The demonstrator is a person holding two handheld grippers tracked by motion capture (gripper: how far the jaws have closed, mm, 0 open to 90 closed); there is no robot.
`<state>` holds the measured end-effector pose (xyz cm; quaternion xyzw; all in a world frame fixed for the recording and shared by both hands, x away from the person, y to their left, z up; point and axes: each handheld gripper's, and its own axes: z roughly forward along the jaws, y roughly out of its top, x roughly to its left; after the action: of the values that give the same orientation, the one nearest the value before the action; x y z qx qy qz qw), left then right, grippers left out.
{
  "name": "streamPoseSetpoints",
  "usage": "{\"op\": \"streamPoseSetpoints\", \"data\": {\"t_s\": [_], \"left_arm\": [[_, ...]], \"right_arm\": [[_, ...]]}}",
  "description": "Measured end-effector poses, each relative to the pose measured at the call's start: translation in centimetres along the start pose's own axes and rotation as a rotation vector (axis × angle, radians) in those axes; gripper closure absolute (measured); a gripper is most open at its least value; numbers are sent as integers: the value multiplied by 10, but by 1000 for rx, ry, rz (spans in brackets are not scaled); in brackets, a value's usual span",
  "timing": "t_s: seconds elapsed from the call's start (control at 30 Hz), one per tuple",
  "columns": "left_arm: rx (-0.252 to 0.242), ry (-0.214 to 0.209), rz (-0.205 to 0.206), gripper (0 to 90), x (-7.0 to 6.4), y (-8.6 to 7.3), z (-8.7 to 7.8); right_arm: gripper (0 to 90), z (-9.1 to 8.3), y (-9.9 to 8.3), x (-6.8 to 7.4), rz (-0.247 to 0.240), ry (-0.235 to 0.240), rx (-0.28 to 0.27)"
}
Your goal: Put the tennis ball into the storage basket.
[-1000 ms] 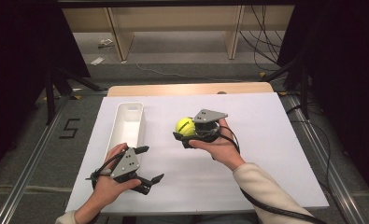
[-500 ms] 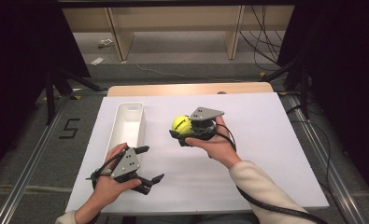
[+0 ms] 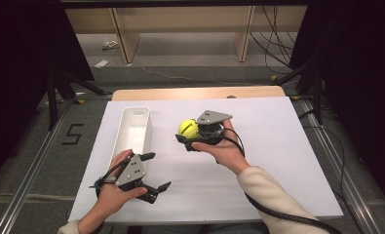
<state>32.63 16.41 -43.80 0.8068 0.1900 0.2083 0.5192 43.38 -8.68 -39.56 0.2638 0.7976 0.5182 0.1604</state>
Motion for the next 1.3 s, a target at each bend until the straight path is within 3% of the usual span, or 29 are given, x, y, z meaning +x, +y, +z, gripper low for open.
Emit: {"op": "streamPoseSetpoints", "data": {"t_s": [0.4,1.3], "left_arm": [[1,22,9,0,1,0,0],[7,11,-4,0,0,0,0]], "right_arm": [[263,6,4,3,-3,11,-1],[263,15,11,6,-2,30,-6]]}}
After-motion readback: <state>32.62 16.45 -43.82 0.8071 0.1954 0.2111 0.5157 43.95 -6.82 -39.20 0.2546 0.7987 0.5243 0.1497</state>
